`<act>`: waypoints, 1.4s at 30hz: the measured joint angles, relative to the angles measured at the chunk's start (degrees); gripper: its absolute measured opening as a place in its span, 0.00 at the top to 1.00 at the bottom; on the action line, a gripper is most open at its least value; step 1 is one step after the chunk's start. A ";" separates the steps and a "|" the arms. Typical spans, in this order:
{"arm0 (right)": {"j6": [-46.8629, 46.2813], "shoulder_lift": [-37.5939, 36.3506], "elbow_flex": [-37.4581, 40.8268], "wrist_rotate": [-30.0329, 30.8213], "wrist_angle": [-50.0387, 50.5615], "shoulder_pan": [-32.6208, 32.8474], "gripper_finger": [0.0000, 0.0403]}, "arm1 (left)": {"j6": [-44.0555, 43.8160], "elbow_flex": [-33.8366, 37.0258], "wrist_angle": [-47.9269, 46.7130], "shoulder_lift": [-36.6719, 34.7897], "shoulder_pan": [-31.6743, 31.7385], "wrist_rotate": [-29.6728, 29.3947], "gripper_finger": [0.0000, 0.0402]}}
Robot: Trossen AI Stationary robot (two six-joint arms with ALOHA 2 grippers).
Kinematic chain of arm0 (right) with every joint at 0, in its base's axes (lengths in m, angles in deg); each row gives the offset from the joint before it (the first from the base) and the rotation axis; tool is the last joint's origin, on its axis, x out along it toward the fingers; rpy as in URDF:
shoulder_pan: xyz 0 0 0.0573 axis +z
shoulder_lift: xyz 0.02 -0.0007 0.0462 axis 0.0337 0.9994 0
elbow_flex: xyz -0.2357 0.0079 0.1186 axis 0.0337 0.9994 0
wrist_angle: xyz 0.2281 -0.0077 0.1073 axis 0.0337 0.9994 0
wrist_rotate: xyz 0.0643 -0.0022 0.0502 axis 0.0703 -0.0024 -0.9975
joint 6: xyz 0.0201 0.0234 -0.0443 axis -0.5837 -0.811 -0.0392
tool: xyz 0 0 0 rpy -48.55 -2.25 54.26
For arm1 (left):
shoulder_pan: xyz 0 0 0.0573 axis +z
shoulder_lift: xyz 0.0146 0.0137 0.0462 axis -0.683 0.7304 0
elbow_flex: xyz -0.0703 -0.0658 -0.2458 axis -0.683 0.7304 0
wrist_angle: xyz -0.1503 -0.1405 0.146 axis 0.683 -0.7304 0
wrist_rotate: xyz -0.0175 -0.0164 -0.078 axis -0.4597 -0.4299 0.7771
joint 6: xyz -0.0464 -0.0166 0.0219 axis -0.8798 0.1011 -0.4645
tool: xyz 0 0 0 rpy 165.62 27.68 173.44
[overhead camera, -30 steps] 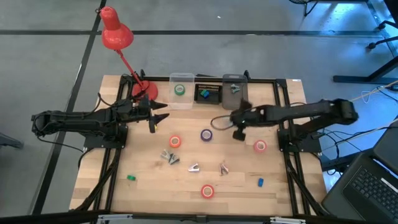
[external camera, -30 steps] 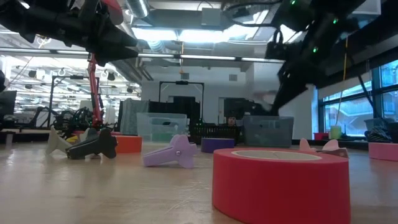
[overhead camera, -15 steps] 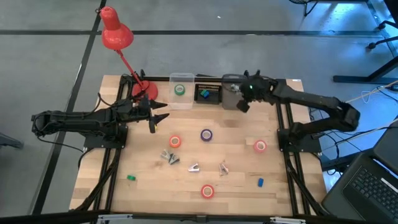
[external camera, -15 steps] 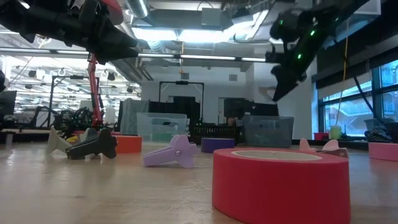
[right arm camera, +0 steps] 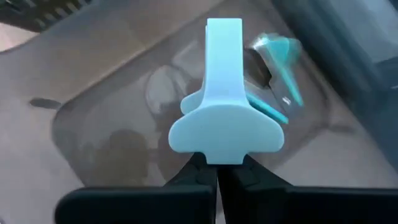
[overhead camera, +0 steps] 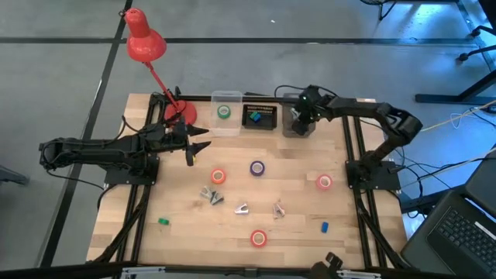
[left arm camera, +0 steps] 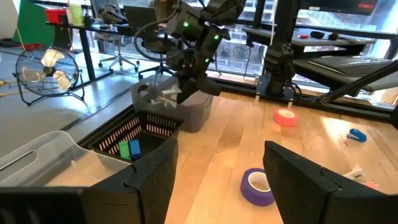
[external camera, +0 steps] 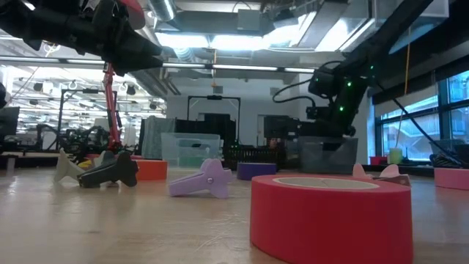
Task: Pick and place Stapler, Stapler remover, tape
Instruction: Put the light blue staple remover into the right black bin, then put the orange tape into the transparent bin
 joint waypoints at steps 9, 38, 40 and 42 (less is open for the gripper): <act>0.02 -0.66 -2.74 -1.17 -0.79 -0.14 0.80 | -0.39 0.00 0.18 0.00 0.00 -0.02 0.43; -18.92 -29.46 -9.23 -13.15 17.17 27.67 0.62 | -0.66 0.00 0.13 0.00 0.00 -0.08 0.43; -22.45 -32.50 -5.86 -12.88 13.78 31.52 0.62 | -0.66 0.00 0.06 0.00 0.00 -0.06 0.43; -25.42 -35.11 -1.80 -10.93 9.24 35.38 0.62 | -0.65 0.00 0.00 0.00 0.00 0.08 0.43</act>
